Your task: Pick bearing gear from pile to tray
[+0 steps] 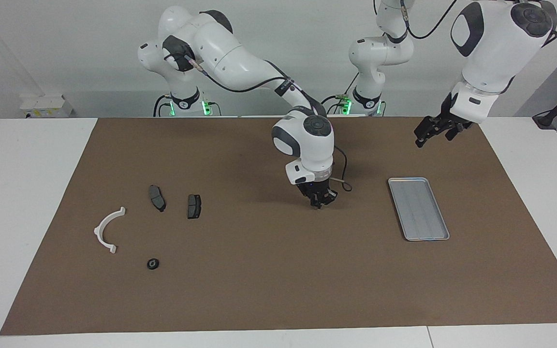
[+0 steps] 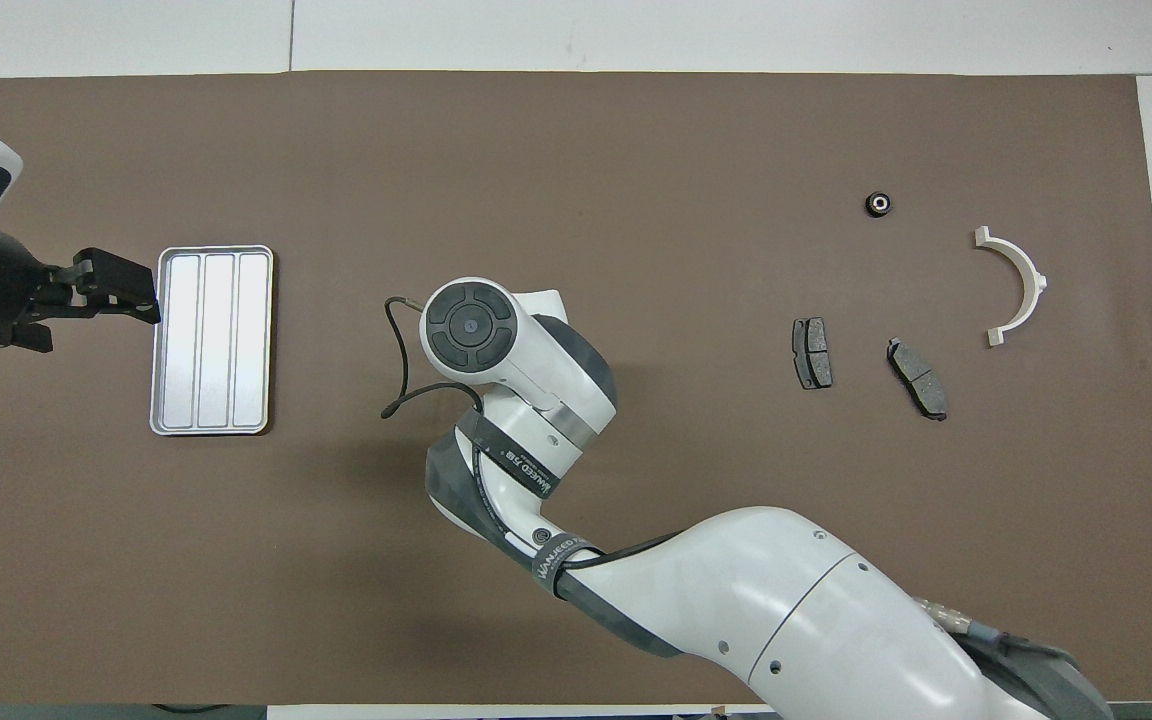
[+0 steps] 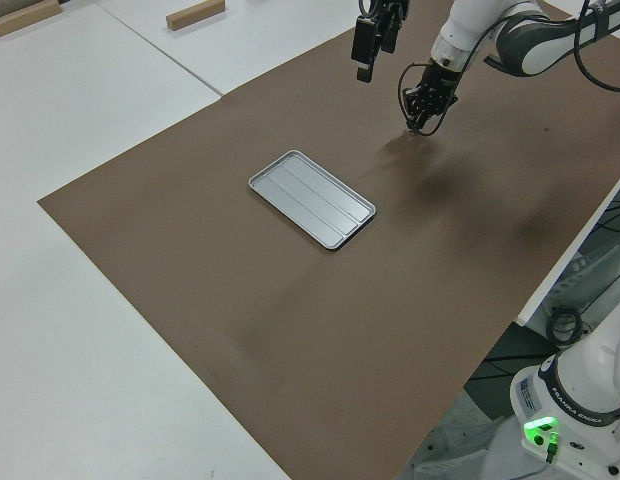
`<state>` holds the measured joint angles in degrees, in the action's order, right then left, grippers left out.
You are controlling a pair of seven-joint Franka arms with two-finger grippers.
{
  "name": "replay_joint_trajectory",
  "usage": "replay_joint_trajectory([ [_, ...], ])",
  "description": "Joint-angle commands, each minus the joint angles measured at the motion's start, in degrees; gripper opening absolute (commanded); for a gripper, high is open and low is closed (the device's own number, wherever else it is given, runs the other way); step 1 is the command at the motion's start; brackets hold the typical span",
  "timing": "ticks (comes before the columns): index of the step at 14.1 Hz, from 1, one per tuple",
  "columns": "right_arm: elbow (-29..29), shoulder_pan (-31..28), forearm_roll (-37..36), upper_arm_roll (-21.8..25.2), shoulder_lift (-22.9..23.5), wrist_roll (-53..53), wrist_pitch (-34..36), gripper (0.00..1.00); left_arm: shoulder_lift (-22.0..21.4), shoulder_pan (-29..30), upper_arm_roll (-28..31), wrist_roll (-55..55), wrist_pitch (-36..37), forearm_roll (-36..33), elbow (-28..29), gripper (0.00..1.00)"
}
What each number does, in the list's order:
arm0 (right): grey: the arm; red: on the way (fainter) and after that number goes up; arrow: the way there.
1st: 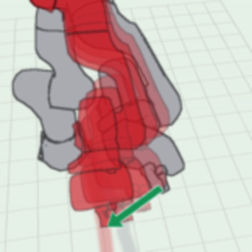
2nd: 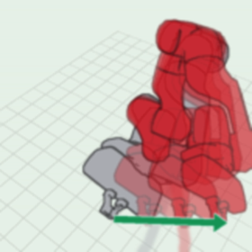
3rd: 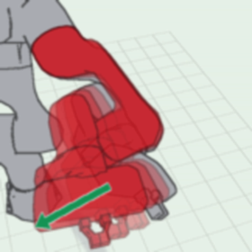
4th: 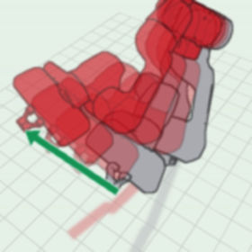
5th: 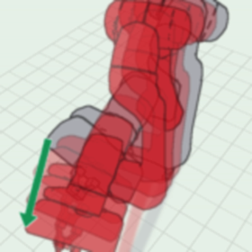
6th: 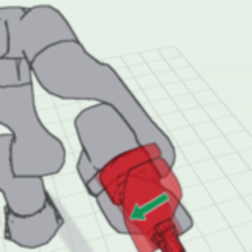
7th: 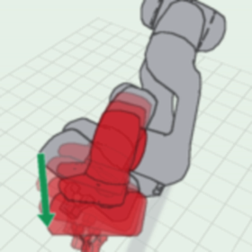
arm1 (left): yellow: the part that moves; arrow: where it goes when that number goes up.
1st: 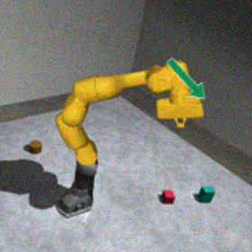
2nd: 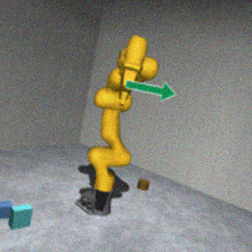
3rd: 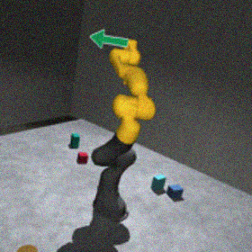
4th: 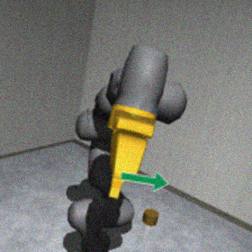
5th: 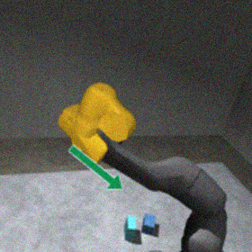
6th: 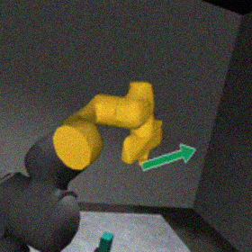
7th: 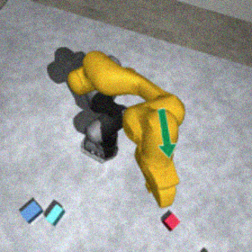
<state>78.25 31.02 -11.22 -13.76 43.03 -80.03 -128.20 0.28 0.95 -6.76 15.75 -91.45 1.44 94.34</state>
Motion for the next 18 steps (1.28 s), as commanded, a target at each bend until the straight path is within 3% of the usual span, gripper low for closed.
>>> replay_joint_trajectory([
  [1,1.56,-0.79,-1.53,-0.56,-0.58,-1.18,-1.44,0.63,-0.89,-1.03,-0.09,-0.11,1.01,0.67,0.67,1.0],
  [2,1.47,-0.79,-1.53,-0.56,-0.66,-1.18,-1.09,0.74,-1.24,-1.12,-0.09,-0.89,0.93,0.32,1.2,1.0],
  [3,1.21,-0.79,-1.53,-0.48,-0.66,-1.18,-0.48,1.0,-1.24,-1.12,-0.18,-1.33,0.06,0.31,1.55,1.0],
  [7,-1.33,-0.87,-1.7,-0.21,-0.66,-0.74,4.87,1.0,-1.95,-2.7,-0.18,-5.47,-10.39,0.4,7.61,1.0],
  [10,-5.9,-3.15,-1.44,-0.04,-1.89,4.68,12.16,1.0,0.77,-3.06,-0.18,-6.52,-12.16,0.31,7.62,1.0],
  [15,-5.91,-12.8,0.05,-0.56,-10.14,32.59,20.95,1.0,6.92,-4.81,-0.18,-4.61,-19.45,0.4,7.7,1.0],
  [18,-5.3,-21.94,0.49,-0.56,-12.09,54.03,22.9,1.0,13.4,-13.48,0.08,8.1,-23.32,-1.08,6.31,1.0],
])
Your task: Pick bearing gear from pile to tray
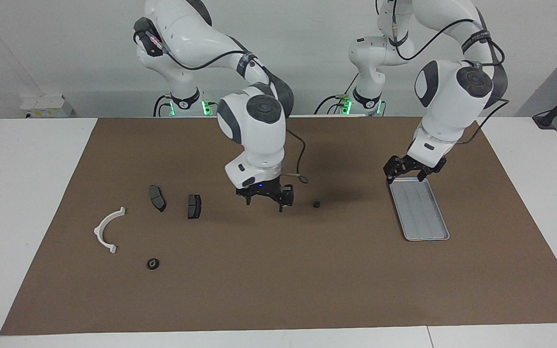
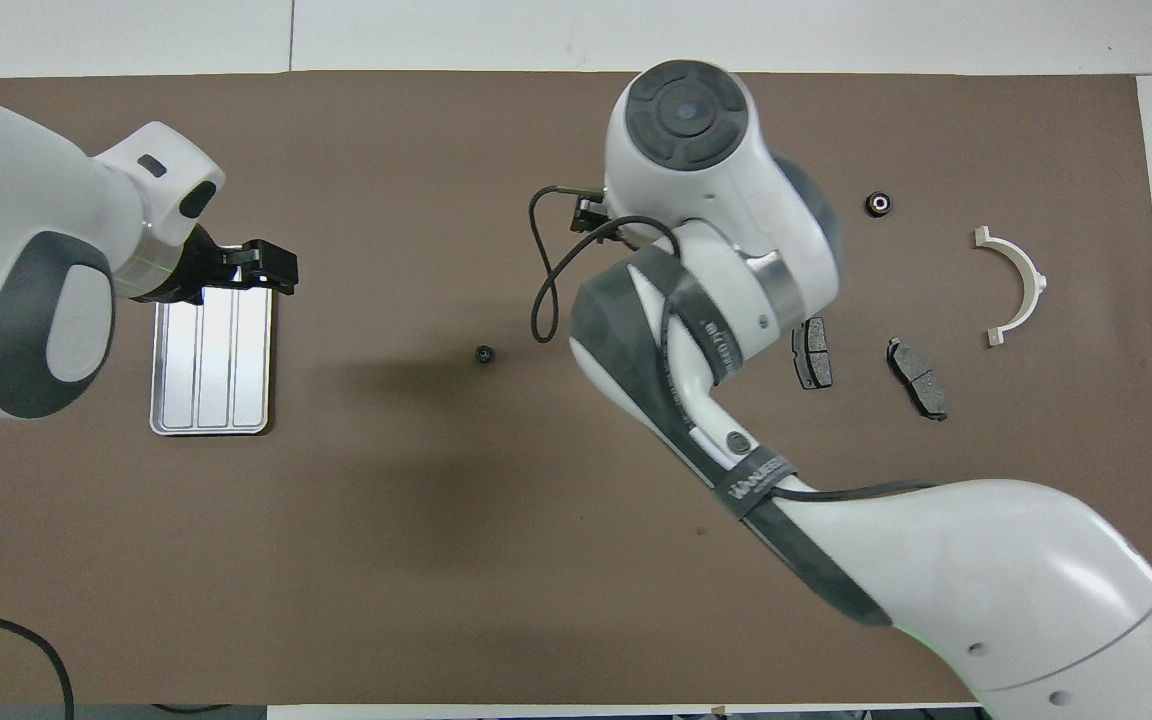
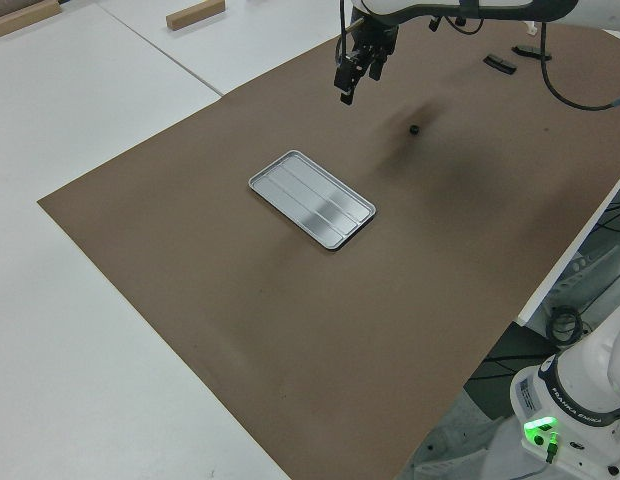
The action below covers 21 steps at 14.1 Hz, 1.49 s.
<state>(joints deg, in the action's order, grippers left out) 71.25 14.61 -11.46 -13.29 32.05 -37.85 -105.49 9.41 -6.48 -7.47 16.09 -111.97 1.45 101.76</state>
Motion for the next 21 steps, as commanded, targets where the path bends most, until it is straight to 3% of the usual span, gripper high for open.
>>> replay_joint_trajectory([
  [1,1.78,-8.51,0.74,-1.04,-1.11,18.19,0.29,1.0,7.61,-9.92,0.88,14.69,-4.99,-2.75,-2.78,1.0],
  [4,2.92,-16.08,0.65,-1.04,-1.03,33.07,-0.85,1.0,18.59,-16.88,1.06,29.41,-7.03,-5.75,-12.17,1.0],
  [5,3.62,-18.1,0.65,-1.04,-1.03,35.89,-1.81,1.0,19.06,-17.33,1.06,30.83,-7.46,-6.02,-12.29,1.0],
  [9,8.45,-24.44,0.65,-0.95,0.02,41.98,-9.44,1.0,16.52,-16.9,0.97,30.93,-14.49,-6.99,-2.29,0.97],
  [15,8.55,-26.65,0.65,-0.95,6.79,42.25,-16.85,1.0,14.94,-17.86,0.71,37.7,-12.65,-6.37,1.06,0.73],
  [18,8.03,-25.95,0.82,-0.95,8.99,40.41,-17.73,1.0,14.41,-18.22,0.62,38.49,-13.53,-6.37,2.64,0.66],
  [21,8.11,-24.63,0.74,-0.95,9.17,37.6,-17.82,1.0,14.06,-18.83,0.62,40.24,-14.76,-6.37,3.88,0.65],
])
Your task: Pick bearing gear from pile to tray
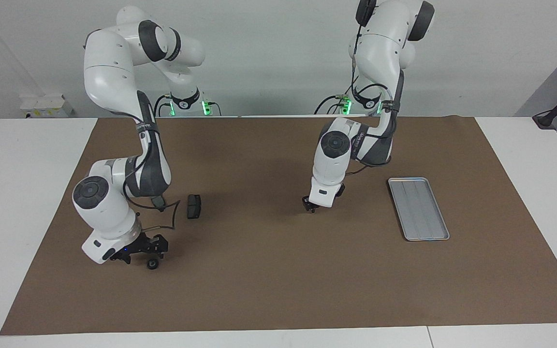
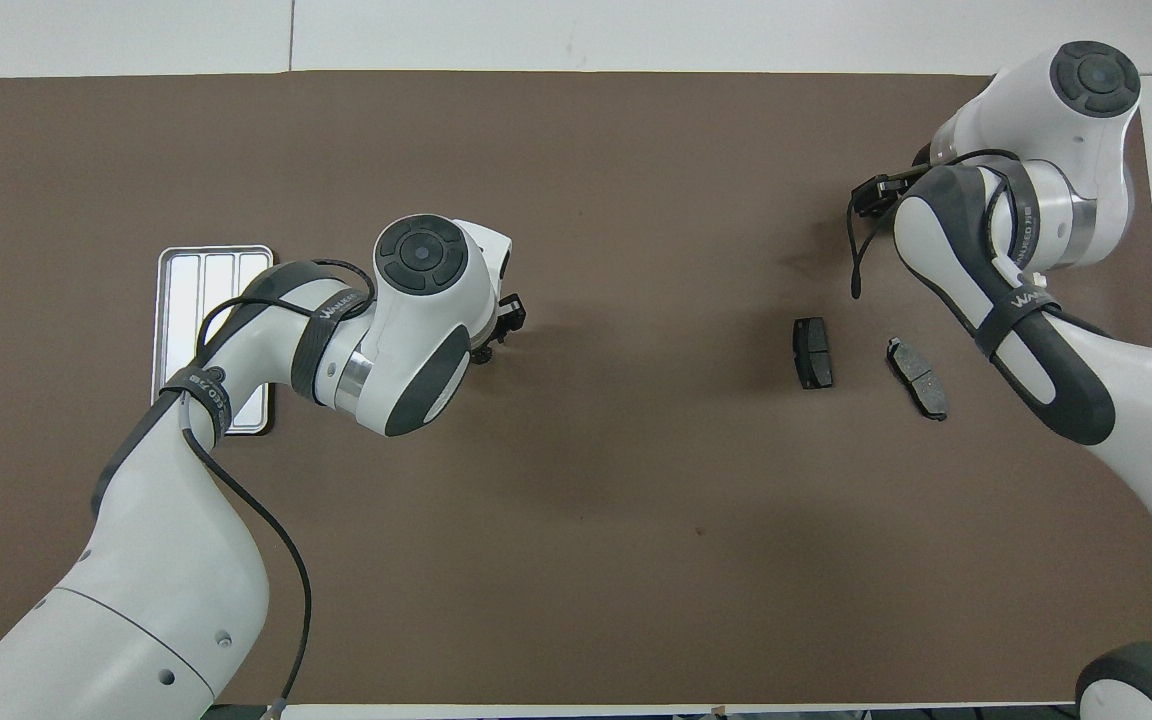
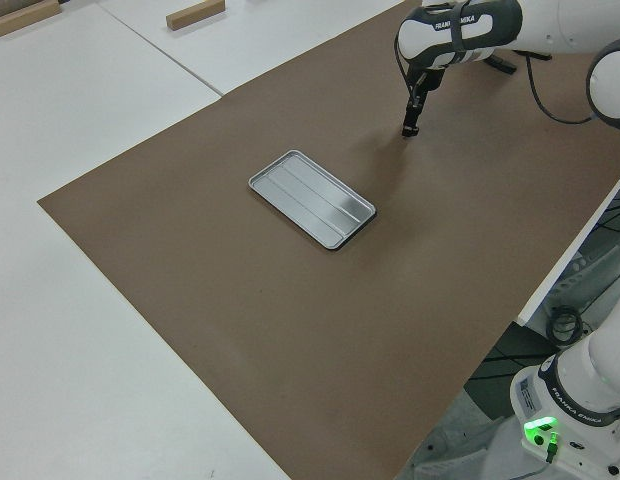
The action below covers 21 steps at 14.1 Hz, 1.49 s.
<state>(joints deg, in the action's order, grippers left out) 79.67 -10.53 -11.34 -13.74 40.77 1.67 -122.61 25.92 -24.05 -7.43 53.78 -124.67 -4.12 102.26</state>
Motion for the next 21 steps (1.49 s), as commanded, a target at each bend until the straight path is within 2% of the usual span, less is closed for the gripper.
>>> replay_joint_trajectory([
  [1,-0.3,0.51,0.45,-0.5,1.06,-2.02,-0.87,1.0,-2.46,-1.44,0.58,3.34,-2.94,-0.8,3.56,0.62],
  [4,-0.3,0.69,0.53,-0.41,1.94,-2.28,-2.28,1.0,-2.46,-1.53,0.49,4.49,-7.77,-0.8,5.23,0.61],
  [10,-0.13,0.6,0.53,-0.41,2.47,-2.37,-4.04,1.0,-2.63,-1.53,0.58,4.4,-7.87,-0.8,6.02,0.6],
  [15,0.31,-0.19,0.53,-0.5,2.48,-2.19,-4.65,0.75,-3.42,-1.88,0.67,3.79,-7.96,-0.8,7.86,0.36],
  [18,1.54,-0.19,0.53,-0.5,2.47,-2.28,-6.41,0.65,-3.51,-1.44,0.67,3.44,-7.43,-0.88,7.87,0.12],
  [19,1.63,-0.19,0.62,-0.5,2.47,-2.28,-6.41,0.55,-3.51,-1.09,0.75,3.35,-7.0,-0.89,7.35,0.04],
  [20,1.63,-0.28,0.62,-0.5,2.47,-2.28,-6.41,0.42,-3.51,-0.82,0.84,3.18,-6.38,-0.89,6.82,0.0],
  [21,1.72,-0.28,0.62,-0.5,2.47,-2.28,-6.41,0.24,-3.51,0.13,0.84,2.39,-5.42,-0.89,5.94,0.0],
])
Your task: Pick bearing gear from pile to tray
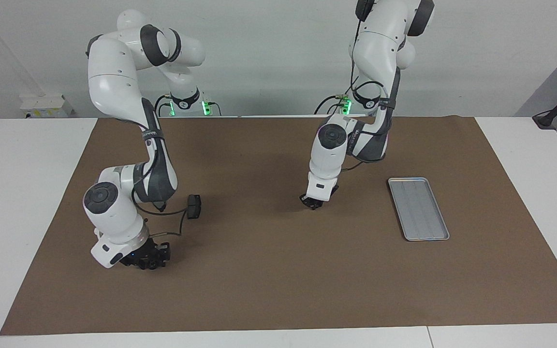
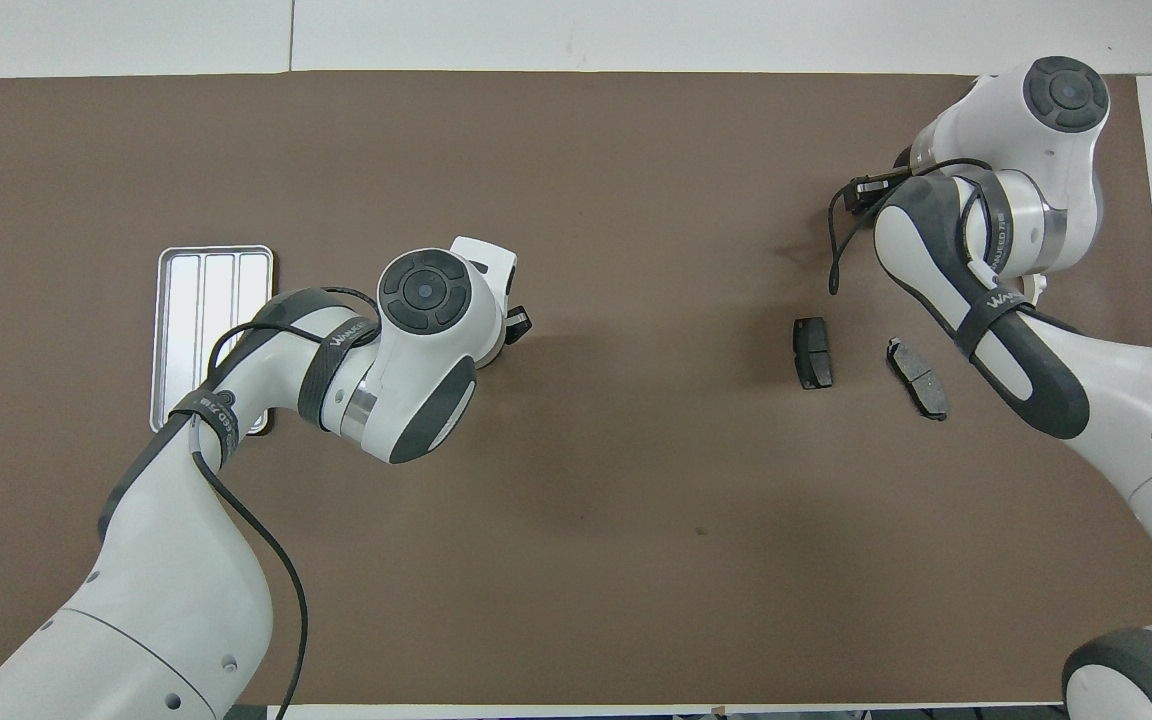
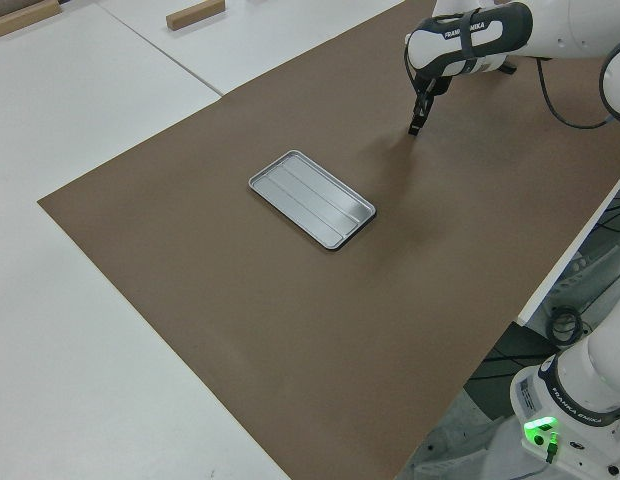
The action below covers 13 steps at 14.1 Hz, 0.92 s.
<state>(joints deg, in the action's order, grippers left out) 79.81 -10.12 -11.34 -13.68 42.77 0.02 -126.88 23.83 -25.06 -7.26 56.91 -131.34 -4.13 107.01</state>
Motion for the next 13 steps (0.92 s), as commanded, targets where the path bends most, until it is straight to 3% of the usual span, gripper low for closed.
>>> replay_joint_trajectory([
  [1,1.93,-0.69,0.62,-0.56,0.39,-0.64,-2.15,0.09,-1.5,2.46,0.67,-2.4,3.35,-0.97,-0.21,0.0],
  [2,2.11,-0.69,0.62,-0.56,0.39,-0.55,-2.15,0.0,-2.2,4.21,0.59,-4.76,6.15,-0.97,-1.96,0.0],
  [5,2.11,-1.04,0.53,-0.56,0.3,-0.55,-1.97,0.0,-7.9,12.37,0.32,-19.76,12.93,-0.62,-1.37,0.0],
  [7,1.32,-0.95,0.44,-0.56,-0.05,-0.46,-0.48,0.0,-9.5,18.0,0.41,-32.67,16.01,-0.27,-1.28,0.0],
  [10,-1.75,1.23,0.27,-0.73,-4.78,-0.64,10.99,0.0,-10.9,25.74,0.41,-49.22,16.03,-0.27,2.31,0.0],
  [13,-3.86,6.06,0.53,-0.73,-11.89,-1.68,22.7,0.0,-13.18,29.27,0.41,-55.93,10.07,1.4,8.89,0.0],
])
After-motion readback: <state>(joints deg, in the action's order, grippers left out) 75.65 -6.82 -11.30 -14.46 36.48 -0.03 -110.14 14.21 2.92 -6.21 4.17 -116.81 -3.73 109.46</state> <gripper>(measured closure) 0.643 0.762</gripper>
